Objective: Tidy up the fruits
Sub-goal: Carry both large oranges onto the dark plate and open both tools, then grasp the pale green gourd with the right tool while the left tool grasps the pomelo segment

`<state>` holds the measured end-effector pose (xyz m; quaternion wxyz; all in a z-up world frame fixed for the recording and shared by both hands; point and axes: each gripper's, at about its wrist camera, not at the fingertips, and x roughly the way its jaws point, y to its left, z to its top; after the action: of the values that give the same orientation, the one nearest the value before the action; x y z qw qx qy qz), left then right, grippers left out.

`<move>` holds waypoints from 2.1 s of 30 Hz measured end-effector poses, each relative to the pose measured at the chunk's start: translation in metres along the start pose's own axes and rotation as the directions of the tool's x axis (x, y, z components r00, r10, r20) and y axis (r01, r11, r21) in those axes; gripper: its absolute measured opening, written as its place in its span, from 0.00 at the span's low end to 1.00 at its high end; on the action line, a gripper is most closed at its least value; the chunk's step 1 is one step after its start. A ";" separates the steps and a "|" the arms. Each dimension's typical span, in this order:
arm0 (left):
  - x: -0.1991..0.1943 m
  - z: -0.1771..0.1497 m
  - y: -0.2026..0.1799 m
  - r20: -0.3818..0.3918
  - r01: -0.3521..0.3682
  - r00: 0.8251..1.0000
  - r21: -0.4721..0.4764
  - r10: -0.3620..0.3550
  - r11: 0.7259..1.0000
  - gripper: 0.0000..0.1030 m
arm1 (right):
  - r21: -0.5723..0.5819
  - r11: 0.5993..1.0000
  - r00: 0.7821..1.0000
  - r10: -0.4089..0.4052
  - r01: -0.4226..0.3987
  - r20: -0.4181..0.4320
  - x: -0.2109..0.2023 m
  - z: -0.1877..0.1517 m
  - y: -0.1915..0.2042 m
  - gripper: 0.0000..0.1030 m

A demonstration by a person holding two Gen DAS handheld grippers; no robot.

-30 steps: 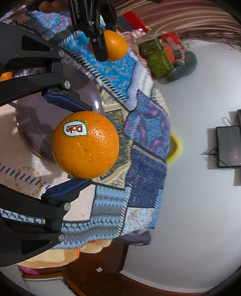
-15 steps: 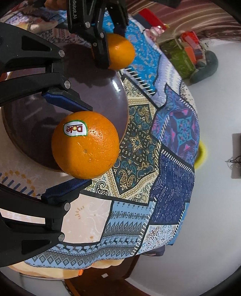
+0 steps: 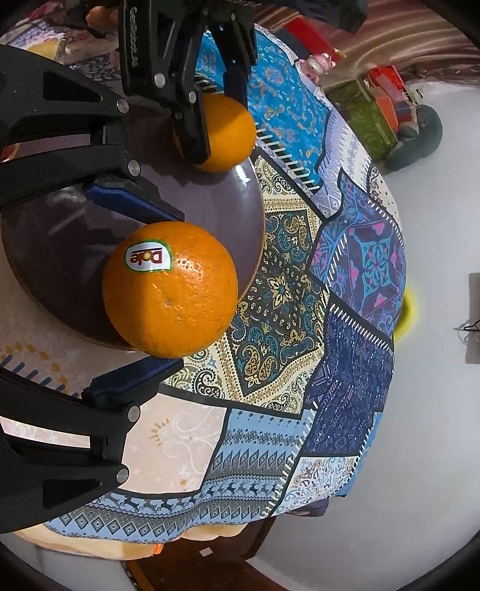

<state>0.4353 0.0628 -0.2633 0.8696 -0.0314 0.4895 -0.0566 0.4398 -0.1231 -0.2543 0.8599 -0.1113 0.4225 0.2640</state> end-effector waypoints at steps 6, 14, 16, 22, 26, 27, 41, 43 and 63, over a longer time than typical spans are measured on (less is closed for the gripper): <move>-0.022 -0.002 0.004 0.029 -0.016 0.999 -0.020 0.016 1.000 0.65 | -0.011 1.000 0.999 -0.006 0.006 0.050 -0.020 -0.002 0.005 0.72; -0.081 -0.015 0.004 0.115 -0.020 0.993 -0.041 0.025 0.999 0.65 | 0.005 1.000 0.992 -0.017 0.017 0.124 -0.071 -0.007 0.012 0.72; -0.095 -0.020 0.003 0.137 -0.035 0.990 -0.034 0.040 0.999 0.65 | 0.005 1.000 0.988 -0.024 0.023 0.150 -0.085 -0.007 0.016 0.72; -0.143 -0.042 0.001 0.182 -0.054 0.982 -0.015 0.056 0.998 0.66 | 0.014 1.000 0.979 -0.025 0.022 0.201 -0.123 -0.018 0.029 0.72; -0.166 -0.061 0.001 0.203 -0.069 0.977 -0.010 0.070 0.998 0.71 | 0.013 0.999 0.978 -0.035 0.033 0.207 -0.141 -0.032 0.041 0.72; -0.171 -0.066 0.002 0.205 -0.068 0.976 -0.014 0.070 0.998 0.74 | 0.015 0.999 0.978 -0.034 0.032 0.208 -0.145 -0.036 0.045 0.72; -0.180 -0.133 0.019 0.134 -0.067 0.988 -0.058 0.074 0.996 0.80 | 0.007 1.000 0.984 -0.021 0.020 0.179 -0.167 -0.082 0.081 0.72; -0.175 -0.141 0.018 0.116 -0.062 0.991 -0.059 0.069 0.996 0.80 | -0.001 1.000 0.985 -0.023 0.023 0.169 -0.166 -0.089 0.088 0.72; -0.099 -0.199 -0.001 -0.037 -0.038 0.999 -0.027 0.037 0.999 0.80 | -0.020 0.990 0.990 0.138 -0.139 -0.018 -0.102 -0.120 0.126 0.32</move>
<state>0.2141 0.0752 -0.2823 0.8611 -0.0330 0.5063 -0.0340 0.2390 -0.1044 -0.2447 0.8347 -0.0930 0.4335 0.3266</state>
